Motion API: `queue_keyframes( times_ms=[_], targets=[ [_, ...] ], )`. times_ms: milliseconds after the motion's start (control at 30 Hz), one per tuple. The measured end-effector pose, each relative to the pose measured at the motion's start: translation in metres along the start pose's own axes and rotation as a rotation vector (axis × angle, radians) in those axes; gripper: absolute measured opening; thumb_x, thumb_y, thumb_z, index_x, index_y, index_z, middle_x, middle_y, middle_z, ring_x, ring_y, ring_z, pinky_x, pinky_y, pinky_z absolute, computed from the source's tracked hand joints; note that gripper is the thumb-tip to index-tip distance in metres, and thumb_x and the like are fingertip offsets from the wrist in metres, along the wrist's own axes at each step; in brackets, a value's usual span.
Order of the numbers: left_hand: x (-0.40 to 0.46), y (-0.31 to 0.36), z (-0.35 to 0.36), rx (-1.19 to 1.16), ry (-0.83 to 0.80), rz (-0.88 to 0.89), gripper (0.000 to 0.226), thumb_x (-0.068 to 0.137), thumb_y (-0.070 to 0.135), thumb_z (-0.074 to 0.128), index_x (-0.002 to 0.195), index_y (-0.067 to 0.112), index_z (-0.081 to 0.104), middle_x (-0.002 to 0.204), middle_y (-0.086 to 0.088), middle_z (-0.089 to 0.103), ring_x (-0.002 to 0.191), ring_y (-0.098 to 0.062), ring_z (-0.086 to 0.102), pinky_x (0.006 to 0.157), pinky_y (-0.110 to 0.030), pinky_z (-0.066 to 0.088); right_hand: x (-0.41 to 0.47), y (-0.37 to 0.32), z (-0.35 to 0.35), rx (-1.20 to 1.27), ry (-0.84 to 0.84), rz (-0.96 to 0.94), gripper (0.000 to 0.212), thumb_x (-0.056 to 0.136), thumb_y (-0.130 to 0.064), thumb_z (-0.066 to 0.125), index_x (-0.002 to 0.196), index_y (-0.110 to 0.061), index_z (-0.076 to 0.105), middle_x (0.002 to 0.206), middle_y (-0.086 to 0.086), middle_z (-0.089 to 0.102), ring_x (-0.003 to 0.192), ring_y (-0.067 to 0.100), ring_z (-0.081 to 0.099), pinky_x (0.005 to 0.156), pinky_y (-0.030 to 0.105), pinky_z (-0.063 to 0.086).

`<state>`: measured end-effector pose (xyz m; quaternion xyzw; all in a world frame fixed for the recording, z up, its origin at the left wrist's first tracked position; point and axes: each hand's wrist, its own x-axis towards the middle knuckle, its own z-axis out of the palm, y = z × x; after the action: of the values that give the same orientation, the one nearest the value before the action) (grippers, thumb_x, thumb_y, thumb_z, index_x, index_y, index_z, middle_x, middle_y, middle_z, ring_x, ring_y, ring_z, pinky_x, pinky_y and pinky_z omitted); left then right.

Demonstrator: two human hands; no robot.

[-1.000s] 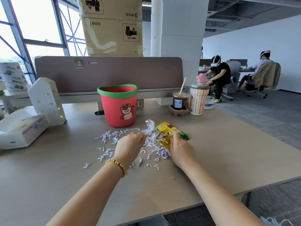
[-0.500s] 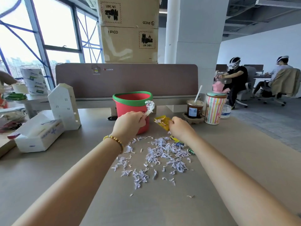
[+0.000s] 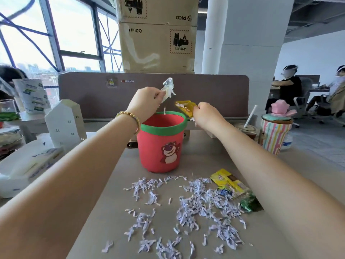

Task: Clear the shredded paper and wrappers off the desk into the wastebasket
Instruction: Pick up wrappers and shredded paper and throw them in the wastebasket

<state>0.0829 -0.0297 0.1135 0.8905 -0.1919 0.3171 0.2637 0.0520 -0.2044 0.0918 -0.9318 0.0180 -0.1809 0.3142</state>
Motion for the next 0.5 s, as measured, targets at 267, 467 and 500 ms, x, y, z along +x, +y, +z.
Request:
queue_keyframes(
  times_ms=[267,467,500],
  targets=[
    [0.034,-0.034,0.047,0.287,-0.356,0.034,0.047,0.098,0.035,0.034,0.064,0.009,0.055,0.058,-0.004,0.048,0.060,-0.025,0.048,0.047,-0.025,0.033,0.051,-0.001,0.011,-0.043,0.030,-0.008,0.033,0.094,-0.019,0.030,0.061,-0.020,0.027,0.067,-0.001,0.038,0.080,0.028,0.045,0.070,0.034,0.033],
    [0.037,-0.052,0.056,0.364,-0.567,-0.046,0.054,0.093,0.050,0.037,0.065,0.011,0.061,0.058,-0.001,0.051,0.058,-0.020,0.047,0.050,-0.025,0.035,0.063,-0.008,0.020,-0.105,-0.011,-0.041,0.024,0.094,-0.016,0.032,0.070,-0.014,0.037,0.066,0.001,0.040,0.080,0.028,0.049,0.068,0.035,0.036],
    [0.037,-0.052,0.056,0.366,-0.593,-0.059,0.056,0.092,0.053,0.036,0.076,0.008,0.065,0.060,-0.002,0.053,0.058,-0.018,0.047,0.050,-0.024,0.035,0.064,-0.011,0.022,-0.116,-0.030,-0.044,0.020,0.093,-0.015,0.033,0.075,-0.012,0.040,0.067,0.001,0.040,0.081,0.029,0.049,0.069,0.035,0.036]
  ],
)
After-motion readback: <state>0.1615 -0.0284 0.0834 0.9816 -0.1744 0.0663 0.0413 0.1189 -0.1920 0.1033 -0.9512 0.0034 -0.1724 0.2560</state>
